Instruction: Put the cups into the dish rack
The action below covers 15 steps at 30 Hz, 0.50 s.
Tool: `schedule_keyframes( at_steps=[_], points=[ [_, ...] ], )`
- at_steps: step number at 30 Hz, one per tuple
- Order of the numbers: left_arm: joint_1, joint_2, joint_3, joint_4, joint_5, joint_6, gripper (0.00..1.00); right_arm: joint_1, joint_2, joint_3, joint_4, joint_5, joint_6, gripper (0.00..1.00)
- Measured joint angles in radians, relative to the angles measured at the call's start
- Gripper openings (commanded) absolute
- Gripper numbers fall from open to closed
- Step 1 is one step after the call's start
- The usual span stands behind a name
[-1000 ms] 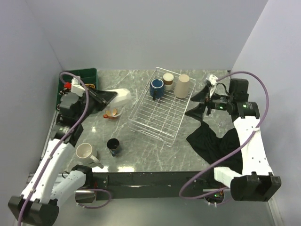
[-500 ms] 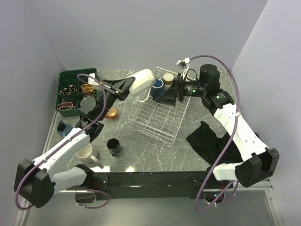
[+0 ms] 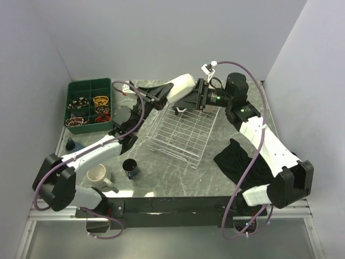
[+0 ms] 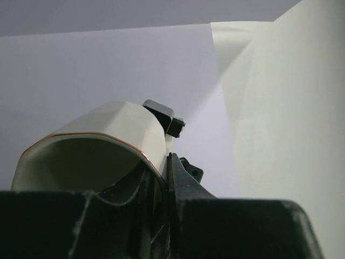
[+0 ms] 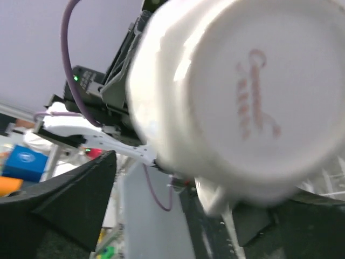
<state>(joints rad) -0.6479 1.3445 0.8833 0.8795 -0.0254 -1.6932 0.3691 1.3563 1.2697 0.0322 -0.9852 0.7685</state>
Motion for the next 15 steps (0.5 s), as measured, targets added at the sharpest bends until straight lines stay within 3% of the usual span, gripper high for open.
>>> schedule_keyframes(
  at_steps=[8, 11, 15],
  points=[
    [-0.042, 0.067, 0.045, 0.085, -0.026, -0.025, 0.01, -0.005, 0.01, -0.054, 0.095, -0.006, 0.113, 0.36],
    [-0.046, 0.068, 0.054, 0.106, -0.04, -0.033, 0.01, -0.013, 0.009, -0.055, 0.123, -0.002, 0.112, 0.25],
    [-0.048, 0.071, 0.054, 0.118, -0.045, -0.047, 0.01, -0.016, 0.003, -0.067, 0.148, -0.008, 0.089, 0.0]
  ],
)
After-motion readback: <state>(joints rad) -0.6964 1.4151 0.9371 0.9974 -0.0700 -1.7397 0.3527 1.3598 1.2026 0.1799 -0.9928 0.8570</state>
